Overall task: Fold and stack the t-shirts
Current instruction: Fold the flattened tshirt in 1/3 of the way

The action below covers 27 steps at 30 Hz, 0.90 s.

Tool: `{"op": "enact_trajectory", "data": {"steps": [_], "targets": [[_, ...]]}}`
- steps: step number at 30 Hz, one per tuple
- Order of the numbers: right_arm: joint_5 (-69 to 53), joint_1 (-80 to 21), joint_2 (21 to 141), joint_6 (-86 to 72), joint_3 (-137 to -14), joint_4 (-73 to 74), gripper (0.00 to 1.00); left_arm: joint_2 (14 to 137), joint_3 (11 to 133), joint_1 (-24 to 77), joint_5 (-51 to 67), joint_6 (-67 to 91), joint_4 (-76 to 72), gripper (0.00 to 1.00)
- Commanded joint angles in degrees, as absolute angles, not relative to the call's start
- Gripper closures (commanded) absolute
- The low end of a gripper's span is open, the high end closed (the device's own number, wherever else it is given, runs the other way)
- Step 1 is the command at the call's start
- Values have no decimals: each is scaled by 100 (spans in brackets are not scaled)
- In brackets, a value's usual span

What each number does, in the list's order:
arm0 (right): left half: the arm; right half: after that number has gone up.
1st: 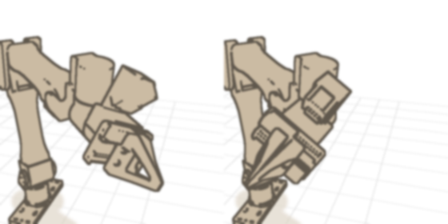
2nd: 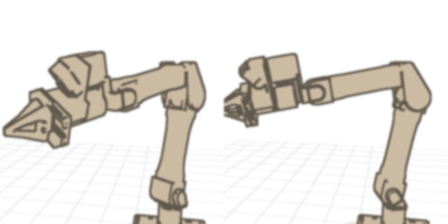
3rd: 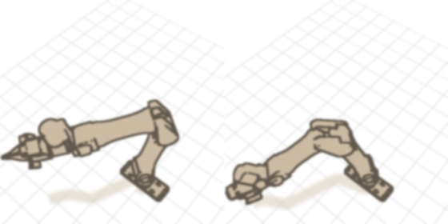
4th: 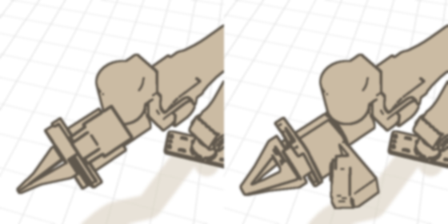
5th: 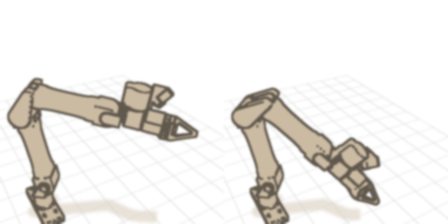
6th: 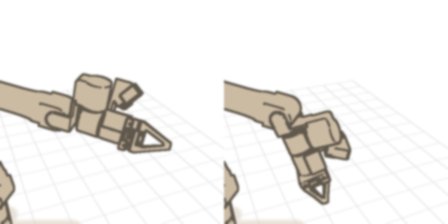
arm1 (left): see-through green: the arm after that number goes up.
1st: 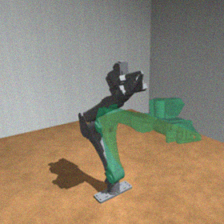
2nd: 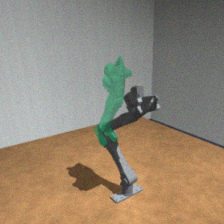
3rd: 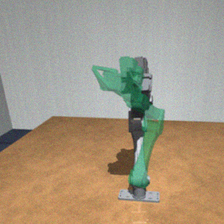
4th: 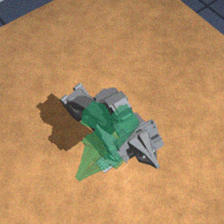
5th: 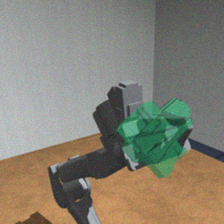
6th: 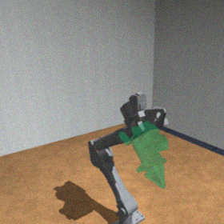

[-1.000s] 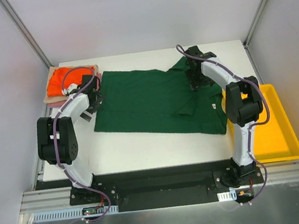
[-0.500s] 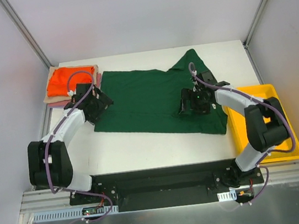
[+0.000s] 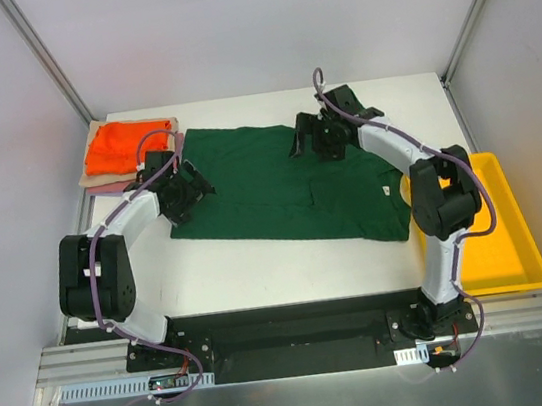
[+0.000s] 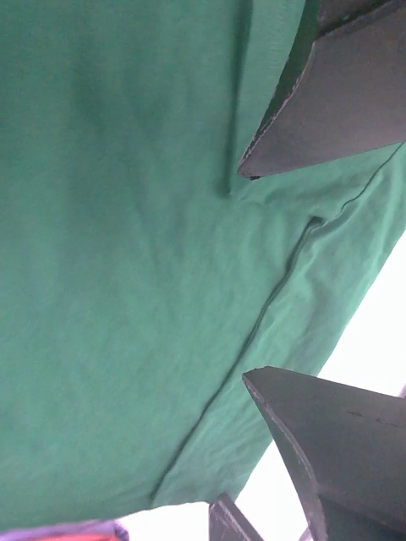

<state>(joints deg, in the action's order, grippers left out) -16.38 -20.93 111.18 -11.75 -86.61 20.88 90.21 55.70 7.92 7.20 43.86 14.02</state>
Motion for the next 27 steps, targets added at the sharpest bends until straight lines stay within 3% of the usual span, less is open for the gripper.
{"op": "enact_trajectory", "data": {"steps": [1, 8, 13, 21, 27], "targets": [[-1301, -2127, 11023, -994, -9106, 2566, 4, 8798, 5994, 835, 650, 4122, 1318, 1], [-713, -2136, 9845, -940, -7316, 2725, 4, 9824, 6793, 861, 1835, 3832, 1248, 1], [-650, -2048, 9755, -906, -6330, 2733, 4, 10274, 6786, 1028, 1732, 3867, 1248, 1], [-712, -2057, 9186, -800, -5178, 2698, 4, 9547, 5180, 1072, 1301, 3841, 1344, 1], [-922, -2100, 8281, -651, -4440, 2873, 4, 7940, 3378, 1099, 1126, 4209, 1555, 1]]}}
